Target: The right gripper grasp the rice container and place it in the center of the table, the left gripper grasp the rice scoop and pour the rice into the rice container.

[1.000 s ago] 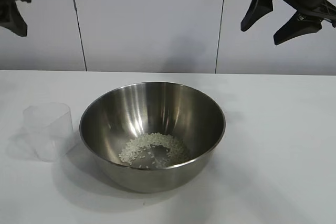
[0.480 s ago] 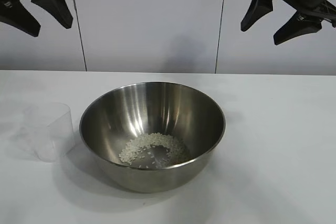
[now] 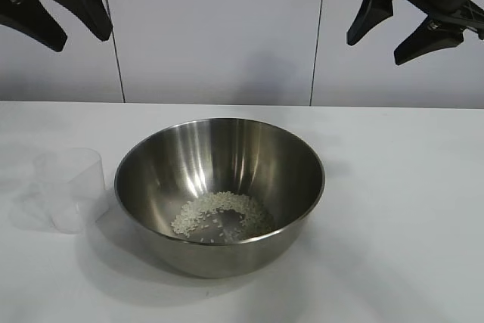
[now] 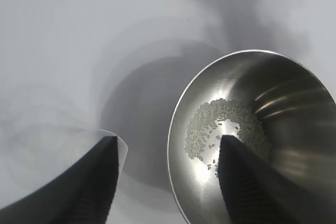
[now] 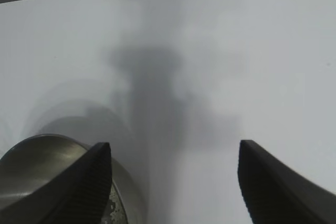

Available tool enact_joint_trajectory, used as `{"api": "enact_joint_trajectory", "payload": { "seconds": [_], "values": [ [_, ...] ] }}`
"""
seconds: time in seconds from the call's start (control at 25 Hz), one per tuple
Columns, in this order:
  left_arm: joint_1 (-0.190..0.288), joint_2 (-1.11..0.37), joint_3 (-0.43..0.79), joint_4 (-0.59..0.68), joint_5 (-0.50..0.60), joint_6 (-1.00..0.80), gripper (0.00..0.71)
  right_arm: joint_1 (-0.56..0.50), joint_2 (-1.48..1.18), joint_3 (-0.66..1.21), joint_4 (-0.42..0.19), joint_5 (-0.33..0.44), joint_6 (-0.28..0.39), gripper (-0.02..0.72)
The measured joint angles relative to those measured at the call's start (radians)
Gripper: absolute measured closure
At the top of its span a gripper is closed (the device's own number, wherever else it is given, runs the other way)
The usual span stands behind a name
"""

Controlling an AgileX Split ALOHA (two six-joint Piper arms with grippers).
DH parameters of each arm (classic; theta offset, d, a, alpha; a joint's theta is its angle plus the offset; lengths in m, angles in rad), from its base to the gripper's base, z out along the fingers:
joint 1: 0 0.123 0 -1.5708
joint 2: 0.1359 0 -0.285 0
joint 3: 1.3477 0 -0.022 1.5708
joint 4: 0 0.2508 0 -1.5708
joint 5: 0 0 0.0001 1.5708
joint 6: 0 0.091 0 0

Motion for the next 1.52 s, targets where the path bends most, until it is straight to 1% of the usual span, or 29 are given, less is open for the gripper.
{"api": "enact_joint_trajectory", "payload": {
  "seconds": [0.4,0.64,0.96,1.24,1.32,1.44,1.52],
  "values": [
    [0.000,0.001,-0.004,-0.001,0.013,0.000,0.296,0.000,0.000,0.000,0.000,0.000,0.000,0.230],
    [0.000,0.001,-0.004,-0.002,0.057,0.000,0.296,0.000,0.000,0.000,0.000,0.000,0.000,0.230],
    [0.000,0.001,-0.004,-0.002,0.058,0.000,0.296,0.000,0.000,0.000,0.000,0.001,0.000,0.230],
    [0.000,0.001,-0.004,-0.002,0.058,0.000,0.296,0.000,0.000,0.000,0.000,0.087,0.000,0.230],
    [0.000,0.001,-0.004,-0.002,0.058,0.000,0.296,0.000,0.000,0.000,0.000,0.101,0.000,0.230],
    [0.000,0.001,-0.004,-0.002,0.058,0.000,0.296,0.000,0.000,0.000,-0.001,0.098,0.000,0.230],
    [0.000,0.001,-0.004,-0.002,0.058,0.000,0.296,0.000,0.000,0.000,-0.001,0.077,0.000,0.230]
  ]
}}
